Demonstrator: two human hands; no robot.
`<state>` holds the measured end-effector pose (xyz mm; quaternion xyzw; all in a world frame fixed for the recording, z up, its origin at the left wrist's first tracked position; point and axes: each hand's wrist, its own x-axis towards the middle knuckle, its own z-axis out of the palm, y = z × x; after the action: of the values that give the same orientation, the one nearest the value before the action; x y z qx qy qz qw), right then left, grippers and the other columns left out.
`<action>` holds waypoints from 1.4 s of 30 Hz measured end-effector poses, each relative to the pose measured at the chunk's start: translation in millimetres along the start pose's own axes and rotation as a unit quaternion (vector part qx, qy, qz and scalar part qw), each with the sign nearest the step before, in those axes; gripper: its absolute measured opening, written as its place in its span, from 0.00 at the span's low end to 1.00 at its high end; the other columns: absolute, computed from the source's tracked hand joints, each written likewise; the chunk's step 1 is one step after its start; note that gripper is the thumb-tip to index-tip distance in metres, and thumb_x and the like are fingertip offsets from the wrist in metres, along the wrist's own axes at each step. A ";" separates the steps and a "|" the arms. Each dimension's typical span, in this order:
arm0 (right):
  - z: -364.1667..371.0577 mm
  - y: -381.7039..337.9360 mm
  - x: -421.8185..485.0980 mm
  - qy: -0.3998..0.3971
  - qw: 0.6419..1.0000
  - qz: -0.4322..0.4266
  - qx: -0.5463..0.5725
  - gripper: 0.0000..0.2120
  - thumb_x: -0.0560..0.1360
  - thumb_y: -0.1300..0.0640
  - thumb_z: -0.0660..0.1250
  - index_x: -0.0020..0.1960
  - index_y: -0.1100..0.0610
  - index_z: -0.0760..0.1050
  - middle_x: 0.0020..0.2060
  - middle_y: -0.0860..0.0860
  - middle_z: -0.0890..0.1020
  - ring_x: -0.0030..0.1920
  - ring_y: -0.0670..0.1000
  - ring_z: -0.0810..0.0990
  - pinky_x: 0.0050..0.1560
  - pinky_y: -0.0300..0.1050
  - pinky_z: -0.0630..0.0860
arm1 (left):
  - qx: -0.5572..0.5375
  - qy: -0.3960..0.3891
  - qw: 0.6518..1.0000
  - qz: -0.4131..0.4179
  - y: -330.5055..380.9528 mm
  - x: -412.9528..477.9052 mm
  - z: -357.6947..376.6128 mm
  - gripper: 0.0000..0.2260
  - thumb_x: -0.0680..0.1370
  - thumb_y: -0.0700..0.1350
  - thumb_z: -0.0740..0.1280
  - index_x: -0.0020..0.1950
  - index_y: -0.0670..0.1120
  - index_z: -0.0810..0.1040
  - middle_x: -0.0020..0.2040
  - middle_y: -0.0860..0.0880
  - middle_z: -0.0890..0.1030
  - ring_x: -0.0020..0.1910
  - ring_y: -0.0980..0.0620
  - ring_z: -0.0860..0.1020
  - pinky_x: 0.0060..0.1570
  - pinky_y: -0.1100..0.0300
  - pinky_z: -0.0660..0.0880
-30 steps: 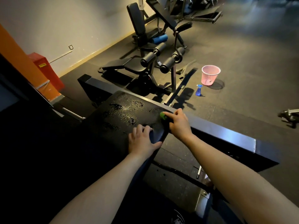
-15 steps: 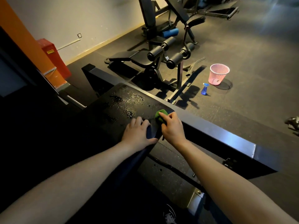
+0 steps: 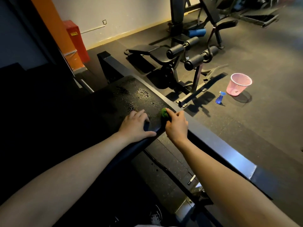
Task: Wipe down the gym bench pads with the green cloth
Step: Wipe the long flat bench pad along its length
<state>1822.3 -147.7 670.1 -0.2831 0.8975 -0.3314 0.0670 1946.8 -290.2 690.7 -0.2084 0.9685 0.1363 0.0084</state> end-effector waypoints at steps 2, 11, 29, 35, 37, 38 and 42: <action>6.8 -9.3 -9.7 -0.018 0.998 -0.056 -0.004 0.26 0.76 0.60 0.64 0.74 0.48 0.70 0.51 0.51 0.68 0.50 0.52 0.67 0.60 0.51 0.70 | -0.008 0.008 1.000 -0.013 1.6 2.4 0.0 0.30 0.68 0.70 0.71 0.61 0.52 0.74 0.77 0.48 0.67 0.72 0.45 0.65 0.67 0.48 0.65; -16.7 26.5 50.6 -0.023 1.000 0.006 -0.021 0.26 0.77 0.62 0.59 0.71 0.40 0.71 0.50 0.50 0.67 0.53 0.58 0.69 0.62 0.55 0.70 | -0.054 0.019 0.997 -0.053 2.1 -3.5 3.2 0.39 0.68 0.70 0.71 0.74 0.56 0.66 0.78 0.54 0.64 0.74 0.48 0.61 0.69 0.49 0.62; -3.4 7.2 38.3 0.006 0.997 0.047 0.056 0.24 0.78 0.64 0.60 0.70 0.47 0.74 0.51 0.51 0.67 0.51 0.52 0.71 0.62 0.53 0.74 | -0.004 0.001 0.999 -0.044 -0.9 11.3 3.3 0.44 0.69 0.76 0.63 0.79 0.56 0.59 0.73 0.51 0.63 0.72 0.47 0.60 0.70 0.48 0.60; 5.4 -1.6 18.2 -0.012 0.999 -0.031 0.012 0.22 0.78 0.58 0.66 0.71 0.49 0.73 0.50 0.48 0.69 0.50 0.49 0.71 0.55 0.47 0.75 | 0.008 0.067 0.997 -0.028 -1.1 20.1 4.7 0.30 0.76 0.70 0.60 0.72 0.54 0.70 0.63 0.50 0.70 0.64 0.49 0.67 0.64 0.52 0.65; 3.3 -5.5 37.4 -0.030 0.999 -0.034 0.009 0.21 0.78 0.57 0.66 0.71 0.49 0.72 0.51 0.47 0.69 0.51 0.48 0.71 0.56 0.46 0.75 | 0.013 0.089 0.996 -0.024 -2.5 28.5 0.8 0.23 0.78 0.67 0.60 0.65 0.55 0.75 0.60 0.51 0.73 0.61 0.49 0.69 0.61 0.53 0.66; 3.6 -8.8 50.2 -0.042 0.998 -0.036 0.010 0.21 0.78 0.57 0.66 0.71 0.48 0.72 0.51 0.47 0.69 0.52 0.48 0.71 0.57 0.47 0.75 | 0.019 0.097 0.995 -0.026 -4.6 34.7 -1.8 0.21 0.78 0.66 0.60 0.63 0.55 0.75 0.59 0.52 0.74 0.60 0.50 0.69 0.60 0.53 0.66; 11.0 -23.4 106.6 -0.075 0.995 -0.059 0.006 0.20 0.78 0.58 0.65 0.69 0.48 0.74 0.53 0.49 0.70 0.54 0.51 0.72 0.59 0.48 0.74 | 0.020 0.101 0.992 -0.079 -15.1 67.9 -11.5 0.23 0.79 0.65 0.59 0.70 0.55 0.72 0.70 0.53 0.71 0.69 0.50 0.65 0.68 0.49 0.63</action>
<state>1748.0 -227.2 683.5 -0.3589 0.8698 -0.3178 0.1166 1891.5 -333.8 692.8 -0.2968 0.9474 0.0946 -0.0742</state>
